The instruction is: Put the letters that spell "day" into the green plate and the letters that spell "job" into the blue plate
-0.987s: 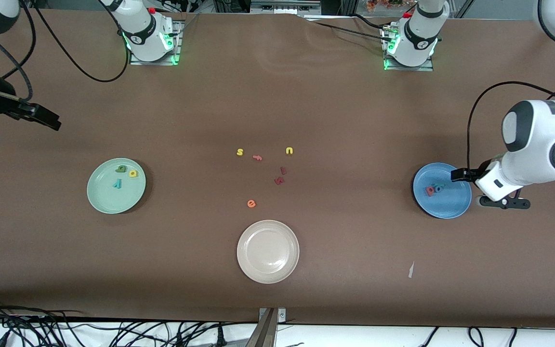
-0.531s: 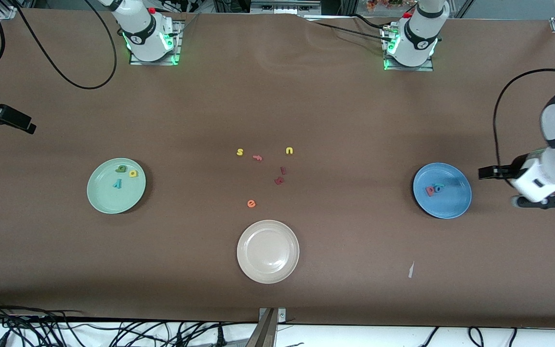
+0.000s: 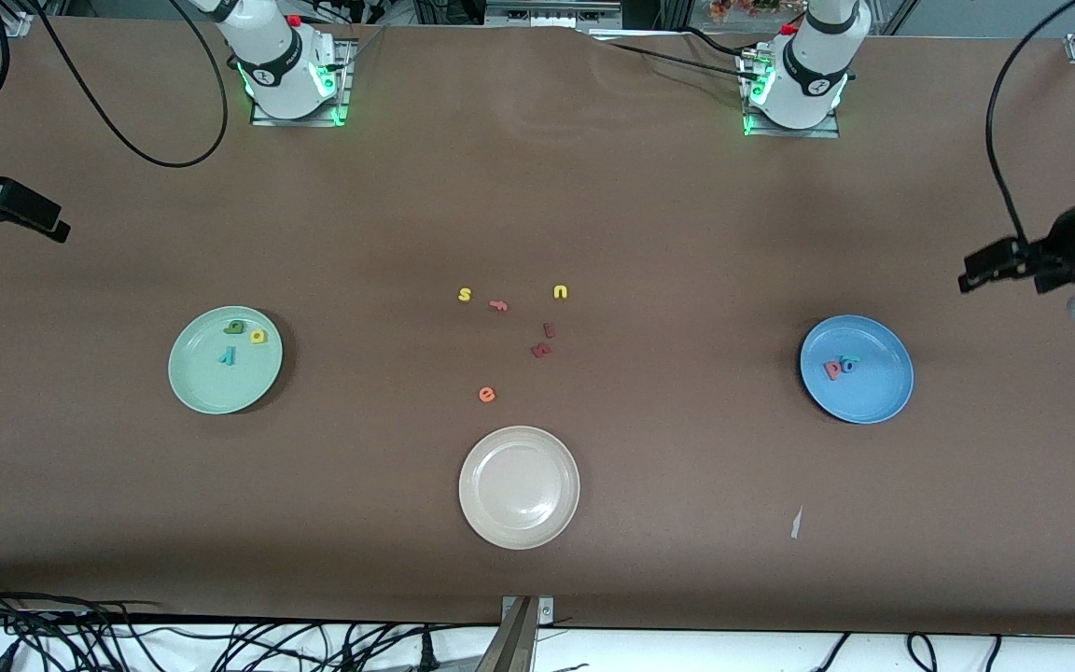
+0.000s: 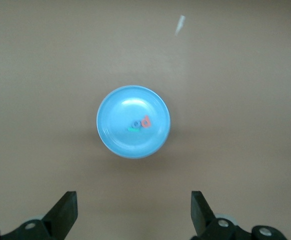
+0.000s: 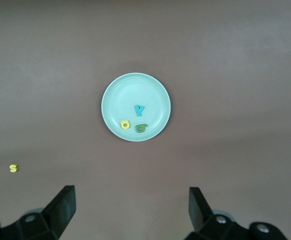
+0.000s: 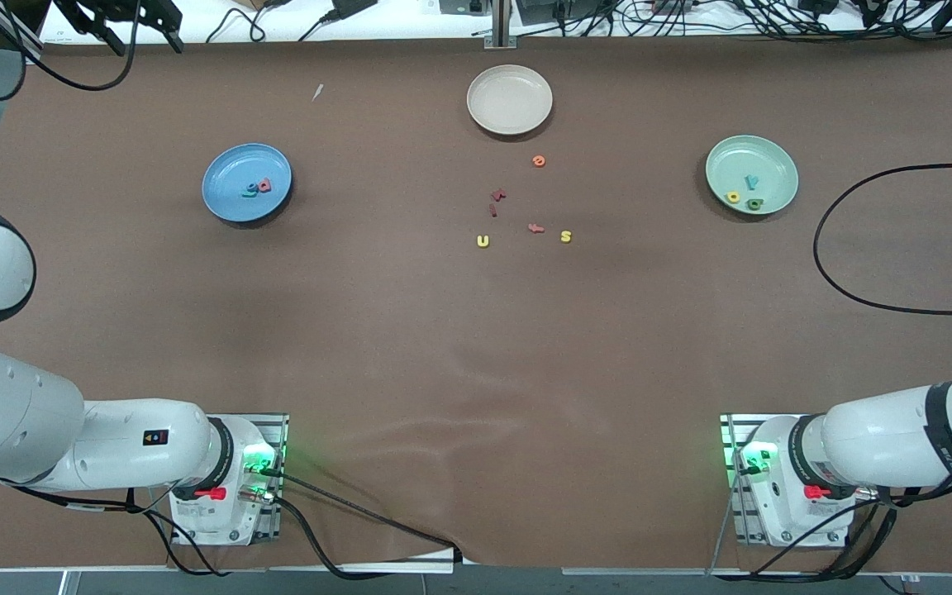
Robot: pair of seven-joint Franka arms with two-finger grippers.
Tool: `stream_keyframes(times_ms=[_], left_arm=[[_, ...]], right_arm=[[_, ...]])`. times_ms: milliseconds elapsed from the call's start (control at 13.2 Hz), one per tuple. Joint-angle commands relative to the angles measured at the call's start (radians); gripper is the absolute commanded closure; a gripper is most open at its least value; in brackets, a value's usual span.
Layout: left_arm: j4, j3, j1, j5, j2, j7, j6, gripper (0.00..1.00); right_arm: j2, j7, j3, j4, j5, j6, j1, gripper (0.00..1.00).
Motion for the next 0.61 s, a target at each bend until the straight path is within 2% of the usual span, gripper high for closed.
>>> stream_keyframes(times_ms=[0,228,531], left_arm=[[0.048,0.009,-0.024,-0.023,-0.013,-0.001,-0.053,0.0],[-0.013,0.006,-0.021,-0.023,-0.023,0.008,0.031,0.0],[-0.024,0.005,-0.013,-0.011,-0.02,0.01,0.051,0.0]], right_arm=[[0.017,-0.004,0.024,0.014,0.015,-0.002,0.018,0.0],[0.031,-0.022,0.027,0.017,0.013,-0.001,0.025,0.0],[0.036,-0.082,0.024,0.04,0.012,0.001,0.022,0.0]])
